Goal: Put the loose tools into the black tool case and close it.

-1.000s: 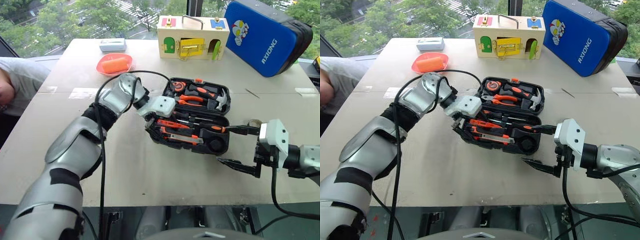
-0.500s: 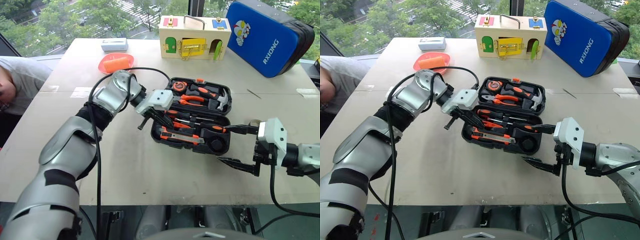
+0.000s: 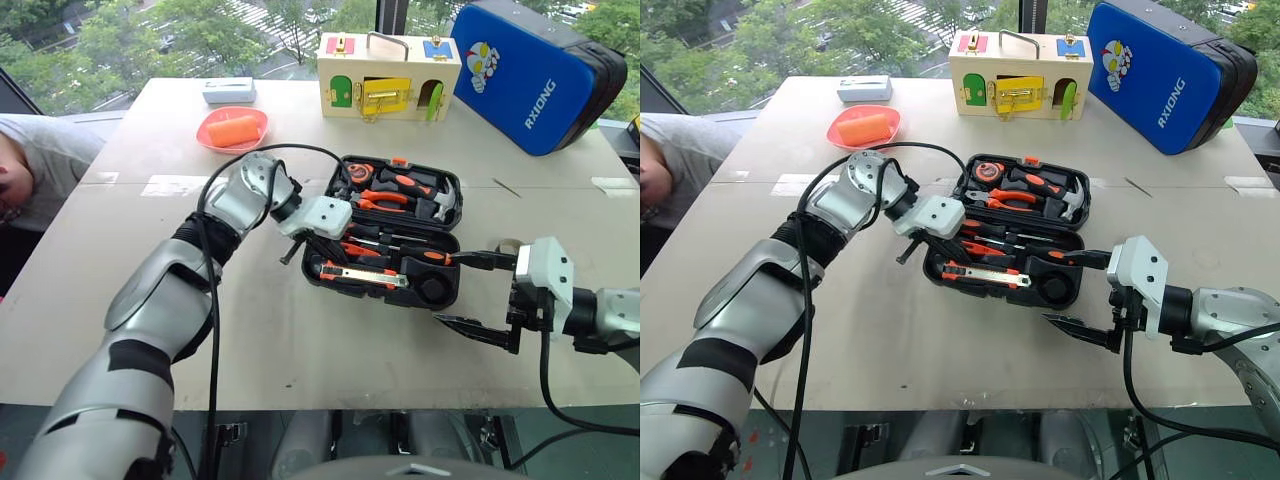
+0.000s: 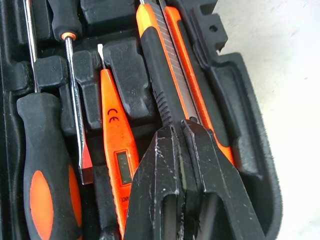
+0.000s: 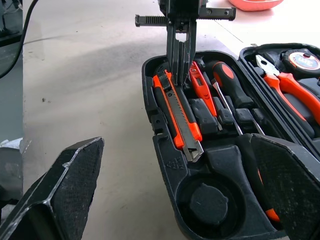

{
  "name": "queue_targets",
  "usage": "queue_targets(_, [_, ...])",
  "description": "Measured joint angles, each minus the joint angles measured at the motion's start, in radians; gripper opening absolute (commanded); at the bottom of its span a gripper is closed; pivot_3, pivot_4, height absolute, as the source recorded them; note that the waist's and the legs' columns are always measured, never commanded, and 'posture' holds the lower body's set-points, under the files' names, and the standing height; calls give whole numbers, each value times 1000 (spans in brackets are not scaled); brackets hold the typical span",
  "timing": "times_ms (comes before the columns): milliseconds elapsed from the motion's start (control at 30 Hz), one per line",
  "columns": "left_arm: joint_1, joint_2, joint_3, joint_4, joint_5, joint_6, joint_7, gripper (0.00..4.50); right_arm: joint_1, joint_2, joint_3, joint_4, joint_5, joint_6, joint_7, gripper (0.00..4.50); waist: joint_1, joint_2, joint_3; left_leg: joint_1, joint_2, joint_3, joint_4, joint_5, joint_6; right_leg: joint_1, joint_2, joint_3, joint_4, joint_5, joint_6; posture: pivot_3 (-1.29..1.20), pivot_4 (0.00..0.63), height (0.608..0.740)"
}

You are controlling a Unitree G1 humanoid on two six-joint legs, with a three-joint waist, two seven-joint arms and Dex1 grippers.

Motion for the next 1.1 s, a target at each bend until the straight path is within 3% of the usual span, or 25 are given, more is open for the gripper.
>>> queue_targets(500, [72, 3, 96, -51, 38, 22, 12, 31, -7, 0, 0, 6, -9, -5, 2, 4500, -4, 0, -1, 0, 0, 0, 0, 0, 0, 0, 0, 0, 0, 0, 0, 0, 150, 735])
queue_targets(633, [160, 118, 171, -230, -138, 266, -2, 1269, 22, -1, -39, 12, -6, -6, 2, 4500, -8, 0, 0, -1, 1, -1, -1, 0, 0, -3, 0, 2, 1, 0, 0, 0, 150, 735])
queue_targets(800, [280, 192, 475, -562, -405, 642, 122, 3735, 145, 25, -217, 42, 45, 21, -16, 4500, 9, 0, 0, -1, 0, -3, 1, 0, 0, 1, -3, 1, -1, 0, 0, 0, 150, 735])
queue_targets(867, [334, 193, 543, -681, -476, 752, 188, 4450, 215, 41, -307, 58, 62, 37, -17, 4500, 19, 1, 0, -1, 0, -3, 1, 0, 0, 1, -4, 1, -1, 1, 1, 0, 150, 735])
queue_targets(967, [439, 192, 593, -840, -560, 865, 256, 4450, 386, 61, -497, 122, 63, 46, 16, 4500, 30, 1, -1, 0, 0, -2, 1, 0, 0, 2, -3, 1, -1, 1, 1, 0, 150, 735])
queue_targets(1100, [466, 174, 600, -915, -586, 912, 307, 4450, 488, 65, -611, 172, 45, 41, 65, 4500, 24, 1, 0, 2, 0, -1, 1, 0, 0, 2, -3, 2, 0, 1, 1, 0, 150, 735])
